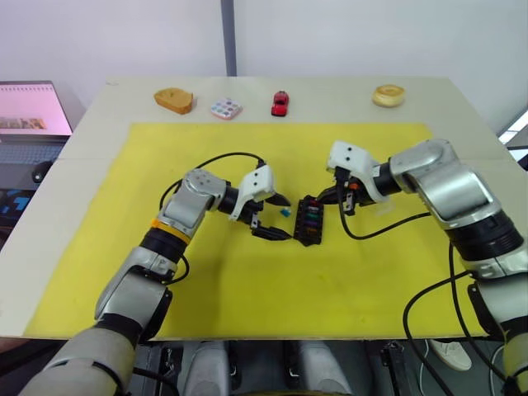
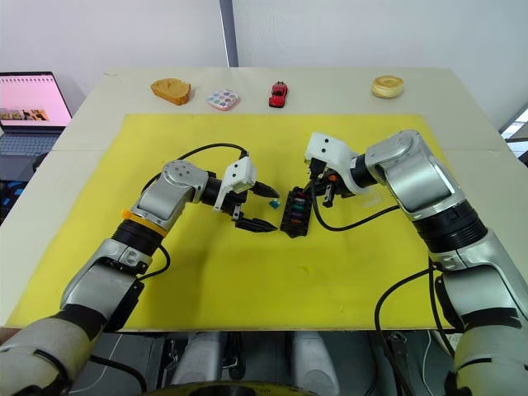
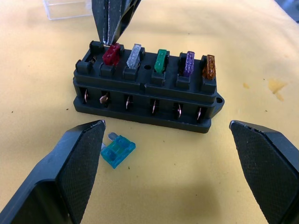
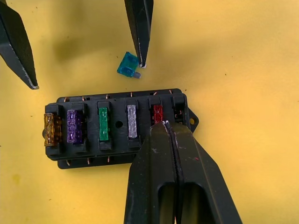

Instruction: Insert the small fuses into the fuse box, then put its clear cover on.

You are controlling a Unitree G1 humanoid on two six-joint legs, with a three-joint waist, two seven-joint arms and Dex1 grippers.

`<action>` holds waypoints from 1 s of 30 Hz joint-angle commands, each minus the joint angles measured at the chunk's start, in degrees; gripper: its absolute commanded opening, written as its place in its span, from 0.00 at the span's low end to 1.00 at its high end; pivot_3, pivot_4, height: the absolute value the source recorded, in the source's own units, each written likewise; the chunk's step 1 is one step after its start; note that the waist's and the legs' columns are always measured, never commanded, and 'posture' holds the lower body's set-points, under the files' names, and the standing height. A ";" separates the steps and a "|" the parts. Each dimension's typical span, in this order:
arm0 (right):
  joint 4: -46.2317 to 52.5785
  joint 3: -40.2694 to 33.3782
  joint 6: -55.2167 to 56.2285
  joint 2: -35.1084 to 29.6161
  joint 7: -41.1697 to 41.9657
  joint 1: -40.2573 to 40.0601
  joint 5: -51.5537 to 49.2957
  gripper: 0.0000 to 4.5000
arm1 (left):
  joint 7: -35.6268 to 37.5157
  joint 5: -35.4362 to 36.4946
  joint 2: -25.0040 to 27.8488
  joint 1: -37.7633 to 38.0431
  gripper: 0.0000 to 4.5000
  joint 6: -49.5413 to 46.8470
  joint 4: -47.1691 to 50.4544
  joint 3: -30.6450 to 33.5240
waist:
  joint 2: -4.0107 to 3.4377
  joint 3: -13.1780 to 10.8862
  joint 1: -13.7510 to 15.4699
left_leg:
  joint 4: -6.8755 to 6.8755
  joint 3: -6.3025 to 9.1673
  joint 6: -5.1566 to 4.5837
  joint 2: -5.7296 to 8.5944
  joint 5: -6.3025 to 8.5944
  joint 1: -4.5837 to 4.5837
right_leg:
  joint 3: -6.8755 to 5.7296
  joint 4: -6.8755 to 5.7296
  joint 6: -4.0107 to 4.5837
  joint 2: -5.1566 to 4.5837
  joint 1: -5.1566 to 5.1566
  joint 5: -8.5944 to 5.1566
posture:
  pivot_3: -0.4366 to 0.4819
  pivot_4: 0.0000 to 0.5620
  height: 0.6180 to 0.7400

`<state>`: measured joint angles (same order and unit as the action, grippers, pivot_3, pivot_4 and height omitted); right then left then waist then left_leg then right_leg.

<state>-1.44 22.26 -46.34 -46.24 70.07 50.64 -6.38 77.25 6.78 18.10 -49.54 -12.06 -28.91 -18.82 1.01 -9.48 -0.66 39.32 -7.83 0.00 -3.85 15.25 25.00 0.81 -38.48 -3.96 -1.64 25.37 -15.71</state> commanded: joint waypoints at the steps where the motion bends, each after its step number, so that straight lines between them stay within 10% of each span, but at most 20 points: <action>1: 0.99 1.20 -0.14 -0.16 0.27 -1.00 0.84 0.00 | -0.07 1.06 0.28 -1.02 1.00 0.06 2.05 1.63 | 0.00 0.00 0.00 | 0.00 0.00 0.00 0.00 0.00 0.00 | 0.00 0.00 0.00 0.00 0.00 0.00 | 0.48 0.27 1.00; 11: 5.45 -8.71 -4.29 -0.40 -0.10 2.58 -6.35 0.00 | 1.80 4.94 3.97 -1.85 1.00 -4.31 6.28 5.37 | 0.00 0.00 -0.01 | 0.00 0.00 0.01 -0.01 0.00 0.00 | 0.00 -0.01 0.00 0.00 0.02 0.00 | 0.48 0.27 1.00; 21: 12.70 -20.69 -1.97 -14.57 2.49 -7.59 -11.28 0.00 | 6.12 8.63 18.92 -0.89 1.00 -11.51 10.43 11.45 | 0.01 -0.01 0.06 | -0.01 0.03 0.00 0.00 0.00 0.02 | 0.00 0.04 0.00 -0.01 -0.01 0.00 | 0.48 0.27 1.00; 30: 12.13 -33.92 3.47 -26.15 4.19 -25.67 -13.03 0.79 | 8.84 9.90 29.10 4.84 1.00 -12.52 11.23 13.93 | 0.00 0.00 -0.05 | -0.02 0.02 0.00 -0.02 0.00 -0.05 | 0.02 0.00 -0.01 0.00 -0.03 -0.01 | 0.48 0.27 1.00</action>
<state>9.82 -8.20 -43.83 -70.73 74.42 25.60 -18.53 85.37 15.37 45.93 -45.16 -23.75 -20.38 -6.07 1.01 -9.48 -0.71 39.30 -7.82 0.00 -3.87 15.25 24.95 0.83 -38.49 -3.97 -1.64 25.35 -15.71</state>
